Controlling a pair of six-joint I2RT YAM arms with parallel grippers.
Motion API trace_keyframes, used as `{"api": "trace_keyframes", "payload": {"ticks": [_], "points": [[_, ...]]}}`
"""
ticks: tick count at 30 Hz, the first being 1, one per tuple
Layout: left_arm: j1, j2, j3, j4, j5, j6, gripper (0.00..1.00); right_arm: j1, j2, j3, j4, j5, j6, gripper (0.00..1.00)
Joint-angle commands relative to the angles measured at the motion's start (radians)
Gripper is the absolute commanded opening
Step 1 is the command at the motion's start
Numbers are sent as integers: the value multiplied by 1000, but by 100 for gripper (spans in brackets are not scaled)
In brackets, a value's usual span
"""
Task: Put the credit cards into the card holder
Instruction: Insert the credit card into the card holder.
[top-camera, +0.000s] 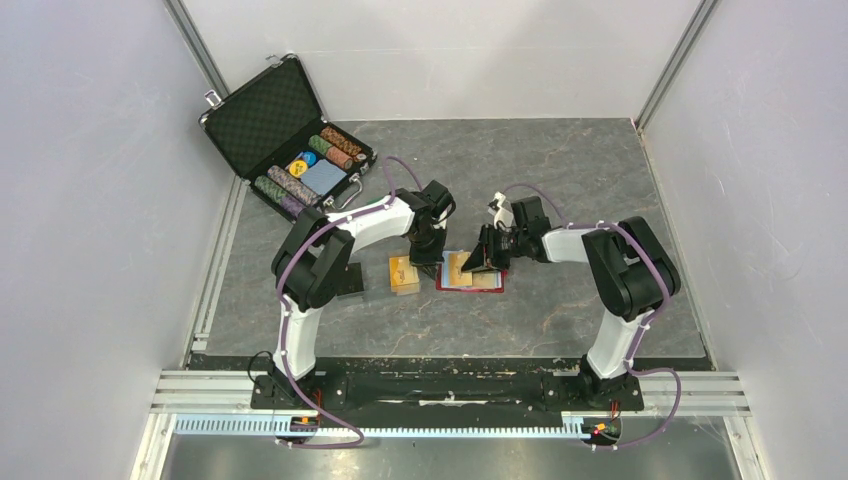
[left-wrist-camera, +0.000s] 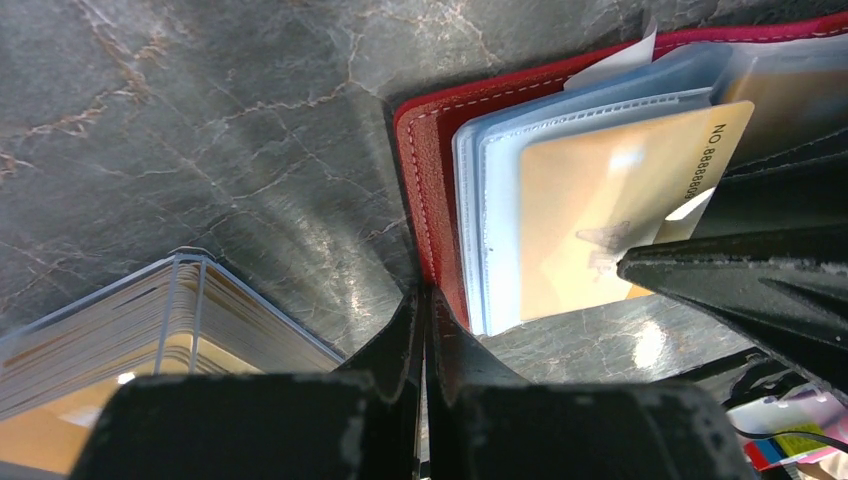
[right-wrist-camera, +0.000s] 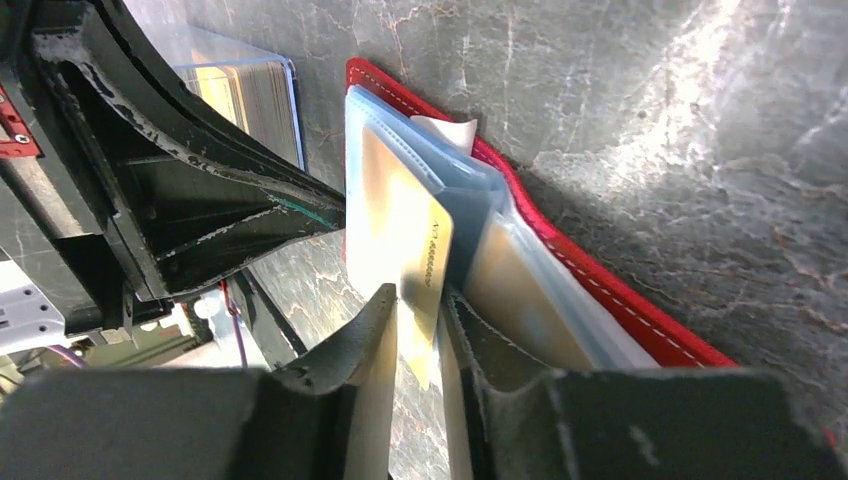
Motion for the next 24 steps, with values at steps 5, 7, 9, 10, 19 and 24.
{"api": "trace_keyframes", "payload": {"ticks": [5,7,9,10,19,24], "points": [[-19,55,2,31,17,42,2,25,-61,94,-242,113,-177,40],[-20,57,4,30,20,42,2,34,-64,120,-280,129,-195,46],[-20,58,4,31,22,41,2,43,-66,141,-309,144,-213,52],[-20,59,4,30,21,41,2,46,-69,152,-327,156,-222,54],[-20,56,12,31,28,40,2,56,-72,178,-382,181,-257,51],[-20,58,16,31,41,40,2,70,-23,181,-337,110,-224,33]]}}
